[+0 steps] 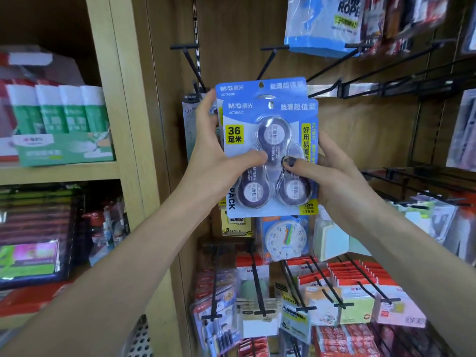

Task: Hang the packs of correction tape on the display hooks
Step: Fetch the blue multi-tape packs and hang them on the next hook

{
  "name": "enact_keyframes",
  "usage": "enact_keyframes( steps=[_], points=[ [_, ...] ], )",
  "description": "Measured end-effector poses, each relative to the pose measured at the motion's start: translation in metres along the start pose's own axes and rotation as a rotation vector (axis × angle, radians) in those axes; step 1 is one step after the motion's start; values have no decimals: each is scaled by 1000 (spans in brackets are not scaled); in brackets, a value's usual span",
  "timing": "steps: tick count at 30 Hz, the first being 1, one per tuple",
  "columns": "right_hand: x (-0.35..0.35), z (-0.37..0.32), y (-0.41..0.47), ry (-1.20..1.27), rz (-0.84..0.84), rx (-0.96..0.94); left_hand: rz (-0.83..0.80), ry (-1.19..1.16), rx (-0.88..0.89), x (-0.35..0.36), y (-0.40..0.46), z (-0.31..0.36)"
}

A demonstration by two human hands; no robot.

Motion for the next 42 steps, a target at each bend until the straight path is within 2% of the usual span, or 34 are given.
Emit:
enact_keyframes(
  steps=[6, 14, 22, 27, 34, 42],
  points=[
    [3, -3, -1, -13, 6, -54, -40, 48, -3, 2, 4, -3],
    [-6, -3, 3, -18, 65, -20, -49, 64, -34, 4, 15, -6],
    [-18, 8, 9, -13, 120, 71, -43, 107, -141, 7, 22, -24],
    [-25, 19, 28, -23, 154, 149, -29, 230, -177, 7, 35, -37],
    [-37, 40, 57, -106, 173, 250, 3, 287, -384, -1, 50, -77],
    [-39, 52, 67, -216, 172, 259, 77, 329, -392, -6, 50, -84]
  ],
)
Point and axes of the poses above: each hand's wrist, its own y-axis towards the middle knuckle, its own x-axis out of the palm, z = x × y, the point moved 10 cm from there along y, towards the middle knuckle, and after that the axes turned 8 degrees about -z, right-handed, at the moved point
